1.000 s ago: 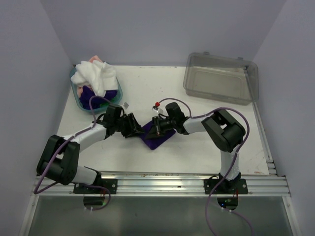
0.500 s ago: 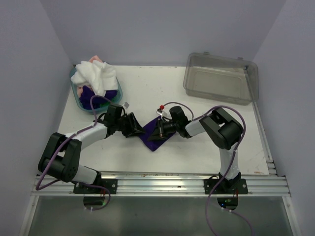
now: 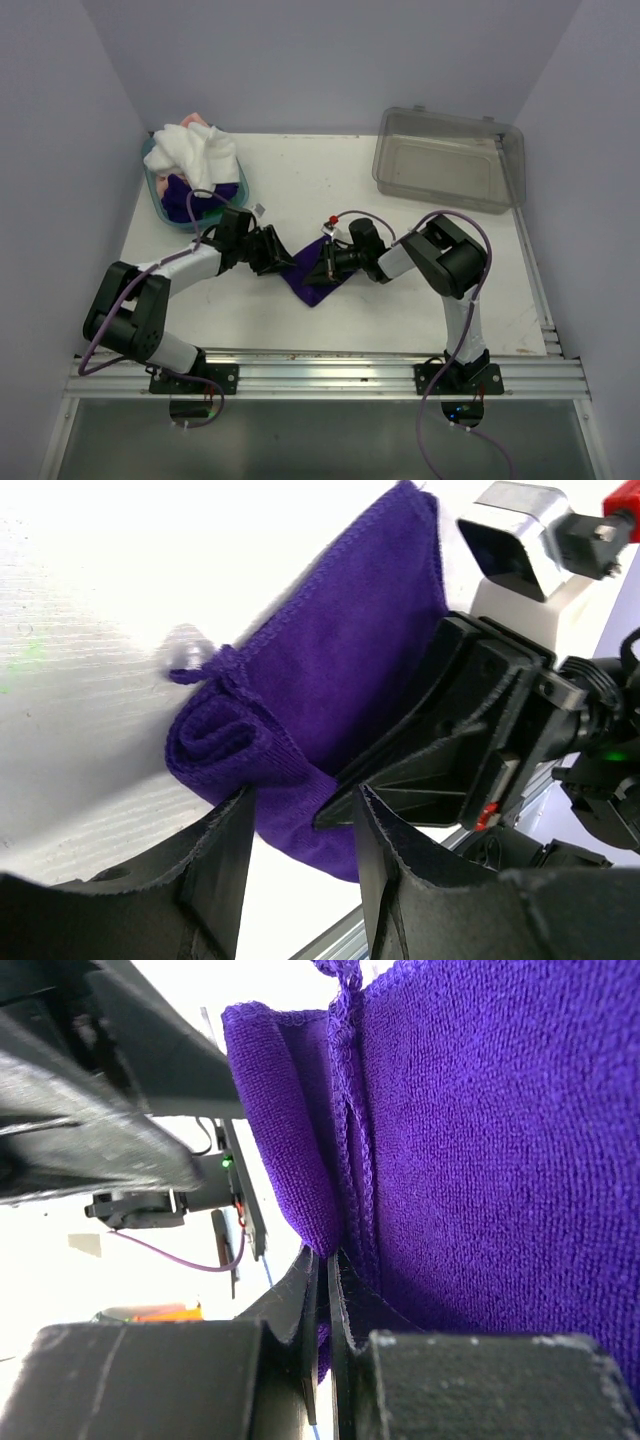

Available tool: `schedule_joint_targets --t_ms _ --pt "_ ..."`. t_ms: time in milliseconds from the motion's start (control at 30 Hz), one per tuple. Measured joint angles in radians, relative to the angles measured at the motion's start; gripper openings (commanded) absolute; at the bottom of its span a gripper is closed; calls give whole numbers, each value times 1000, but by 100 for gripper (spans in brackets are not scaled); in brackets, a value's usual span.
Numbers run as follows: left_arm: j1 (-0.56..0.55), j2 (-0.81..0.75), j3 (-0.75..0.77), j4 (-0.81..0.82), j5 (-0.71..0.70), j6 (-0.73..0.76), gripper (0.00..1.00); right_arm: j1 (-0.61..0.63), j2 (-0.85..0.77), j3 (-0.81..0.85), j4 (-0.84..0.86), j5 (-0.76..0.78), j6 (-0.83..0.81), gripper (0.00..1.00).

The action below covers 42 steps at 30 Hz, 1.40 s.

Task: Roll the towels
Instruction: Roll the towel

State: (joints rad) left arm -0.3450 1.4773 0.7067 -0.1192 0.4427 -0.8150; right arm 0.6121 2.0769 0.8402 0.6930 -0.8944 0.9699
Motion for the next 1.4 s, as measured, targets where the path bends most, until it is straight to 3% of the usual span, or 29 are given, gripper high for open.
schedule_joint_targets --t_ms 333,633,800,867,967,1067,1233,1400 --pt "0 108 32 5 3 0 45 -5 0 -42 48 -4 18 1" --pt "0 132 61 -10 -1 7 45 -5 -89 -75 -9 36 -14 40" --pt "0 150 69 -11 1 6 46 -4 -275 -77 -243 124 -163 48" --pt "0 157 73 -10 5 6 46 -3 -364 -75 -356 174 -235 46" --pt "0 162 76 -10 9 6 46 24 -477 -55 -519 275 -339 33" --pt "0 164 78 -10 11 6 46 142 -550 26 -717 463 -459 21" --pt "0 174 90 -15 16 6 46 294 -544 160 -855 589 -549 4" --pt "0 180 102 -19 18 7 46 282 -445 193 -925 708 -553 4"
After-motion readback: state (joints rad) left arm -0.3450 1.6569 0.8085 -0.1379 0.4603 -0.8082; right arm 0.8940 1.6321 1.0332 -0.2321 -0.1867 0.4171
